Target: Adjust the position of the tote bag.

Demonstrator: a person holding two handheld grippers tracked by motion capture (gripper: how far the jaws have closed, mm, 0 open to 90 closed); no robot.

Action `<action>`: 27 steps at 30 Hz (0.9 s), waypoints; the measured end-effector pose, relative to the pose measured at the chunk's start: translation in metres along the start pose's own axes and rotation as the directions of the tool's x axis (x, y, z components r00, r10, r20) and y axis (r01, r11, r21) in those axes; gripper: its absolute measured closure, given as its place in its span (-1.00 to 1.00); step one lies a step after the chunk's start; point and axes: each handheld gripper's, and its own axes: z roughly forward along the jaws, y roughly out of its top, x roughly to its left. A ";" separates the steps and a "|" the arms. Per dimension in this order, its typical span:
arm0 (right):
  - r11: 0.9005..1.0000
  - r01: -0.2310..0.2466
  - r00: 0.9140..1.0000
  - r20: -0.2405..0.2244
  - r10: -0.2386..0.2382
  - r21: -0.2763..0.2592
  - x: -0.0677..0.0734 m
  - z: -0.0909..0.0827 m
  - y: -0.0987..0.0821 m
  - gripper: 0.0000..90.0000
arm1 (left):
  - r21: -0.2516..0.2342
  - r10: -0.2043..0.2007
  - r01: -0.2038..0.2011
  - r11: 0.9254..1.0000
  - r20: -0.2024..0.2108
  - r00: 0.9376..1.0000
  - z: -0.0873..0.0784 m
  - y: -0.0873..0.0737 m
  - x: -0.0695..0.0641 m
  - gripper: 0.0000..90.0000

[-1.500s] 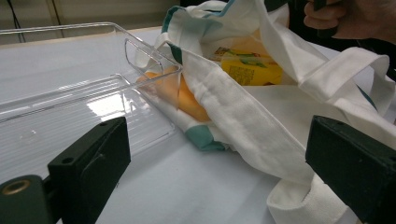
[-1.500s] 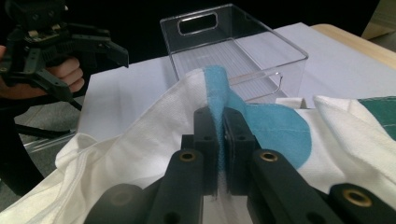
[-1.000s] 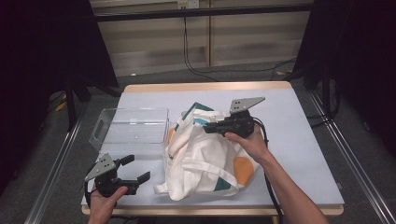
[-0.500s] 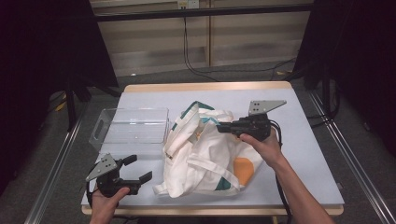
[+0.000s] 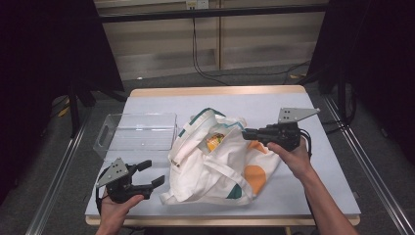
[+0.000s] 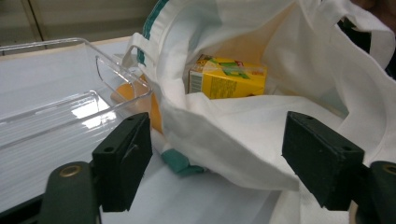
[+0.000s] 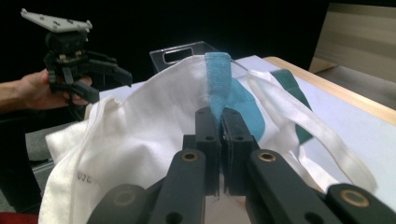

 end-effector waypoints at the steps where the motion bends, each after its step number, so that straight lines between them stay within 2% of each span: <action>1: 1.000 0.001 1.000 0.007 -0.001 0.005 0.001 -0.003 -0.002 0.94 | 0.005 0.001 -0.001 1.000 -0.011 1.000 0.001 0.002 0.000 -0.41; 3: 1.000 -0.002 1.000 0.015 0.002 0.007 0.001 -0.009 -0.006 0.94 | 0.001 -0.019 0.019 1.000 0.001 1.000 0.004 0.004 0.002 -0.37; 6: 1.000 -0.006 1.000 0.028 0.006 0.007 0.002 -0.017 -0.010 0.95 | 0.014 -0.004 0.004 1.000 -0.009 1.000 0.010 0.008 0.004 -0.28; 7: 1.000 -0.006 1.000 0.030 0.005 0.007 0.002 -0.019 -0.011 0.95 | 0.010 -0.002 0.002 1.000 0.009 1.000 0.013 0.009 0.005 -0.24; 11: 1.000 -0.006 0.999 0.040 0.005 0.007 0.004 -0.026 -0.015 0.95 | 0.031 0.009 -0.010 0.999 0.012 1.000 0.024 0.014 0.006 -0.21; 12: 1.000 -0.004 0.999 0.039 0.004 0.007 0.004 -0.027 -0.016 0.95 | 0.030 0.005 -0.006 1.000 0.015 1.000 0.027 0.014 0.007 -0.21; 13: 1.000 -0.008 0.999 0.034 0.007 0.004 0.004 -0.028 -0.018 0.95 | 0.025 -0.025 0.024 0.999 0.025 0.999 0.030 0.014 0.009 -0.21; 14: 1.000 -0.005 0.999 0.039 0.004 0.007 0.005 -0.028 -0.019 0.95 | 0.027 -0.035 0.034 0.999 0.024 0.999 0.032 0.014 0.011 -0.21; 15: 1.000 -0.009 0.999 0.044 0.009 0.007 0.005 -0.030 -0.021 0.95 | 0.048 -0.018 0.019 0.999 -0.023 1.000 0.034 0.014 0.011 -0.18; 16: 1.000 -0.010 0.999 0.043 0.010 0.006 0.005 -0.031 -0.022 0.95 | 0.056 -0.015 0.017 0.998 -0.026 1.000 0.035 0.013 0.012 -0.16; 17: 1.000 -0.011 0.999 0.048 0.010 0.008 0.004 -0.032 -0.023 0.95 | 0.045 -0.029 0.030 0.999 -0.012 0.999 0.037 0.012 0.013 -0.16; 20: 1.000 -0.011 0.999 0.053 0.011 0.007 0.005 -0.035 -0.024 0.95 | 0.051 -0.035 0.035 0.998 0.005 0.999 0.040 0.007 0.013 -0.14; 21: 1.000 -0.005 0.998 0.057 0.004 0.009 0.005 -0.036 -0.024 0.95 | 0.055 -0.037 0.037 0.998 -0.003 0.999 0.041 0.005 0.013 -0.14; 23: 1.000 -0.004 0.998 0.057 0.004 0.012 0.005 -0.038 -0.025 0.95 | 0.064 -0.047 0.048 0.997 -0.005 0.999 0.044 0.001 0.014 -0.20; 25: 1.000 -0.002 0.998 0.058 0.001 0.016 0.005 -0.039 -0.027 0.95 | 0.089 -0.058 0.061 0.994 -0.028 0.998 0.048 0.000 0.015 -0.32; 27: 1.000 -0.007 0.998 0.063 0.006 0.018 0.004 -0.041 -0.028 0.95 | 0.098 -0.064 0.066 0.993 -0.023 0.998 0.051 -0.001 0.017 -0.34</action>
